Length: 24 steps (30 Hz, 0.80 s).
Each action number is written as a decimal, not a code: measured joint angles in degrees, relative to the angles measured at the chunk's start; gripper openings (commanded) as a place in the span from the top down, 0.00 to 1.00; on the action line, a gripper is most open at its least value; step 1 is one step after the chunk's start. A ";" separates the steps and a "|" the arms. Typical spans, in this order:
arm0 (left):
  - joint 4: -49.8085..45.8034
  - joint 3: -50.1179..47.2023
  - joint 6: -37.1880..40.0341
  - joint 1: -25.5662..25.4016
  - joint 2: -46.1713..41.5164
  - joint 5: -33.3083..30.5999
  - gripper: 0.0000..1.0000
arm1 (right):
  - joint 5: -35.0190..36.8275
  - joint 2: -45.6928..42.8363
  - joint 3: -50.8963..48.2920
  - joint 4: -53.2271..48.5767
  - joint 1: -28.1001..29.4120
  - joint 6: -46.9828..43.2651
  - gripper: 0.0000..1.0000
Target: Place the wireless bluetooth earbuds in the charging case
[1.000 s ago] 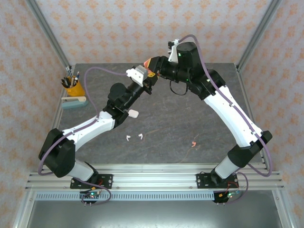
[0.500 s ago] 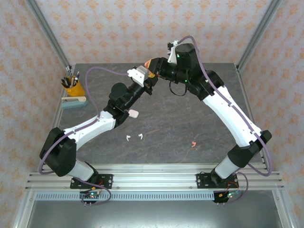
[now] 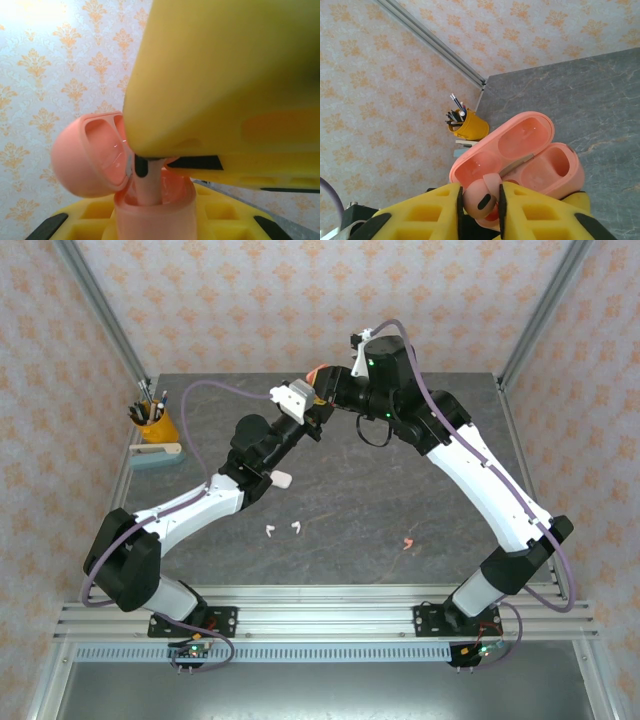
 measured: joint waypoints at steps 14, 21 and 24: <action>-0.24 0.00 -0.04 0.02 -0.11 0.81 1.00 | 2.78 0.79 2.34 -4.92 0.26 0.00 0.62; 0.04 0.00 -0.48 0.02 -0.22 0.87 1.00 | 2.75 1.66 4.59 -6.32 0.24 0.02 0.43; 1.03 0.00 -0.96 0.02 -0.52 0.87 1.00 | 2.67 2.12 6.69 -7.21 0.17 0.24 0.38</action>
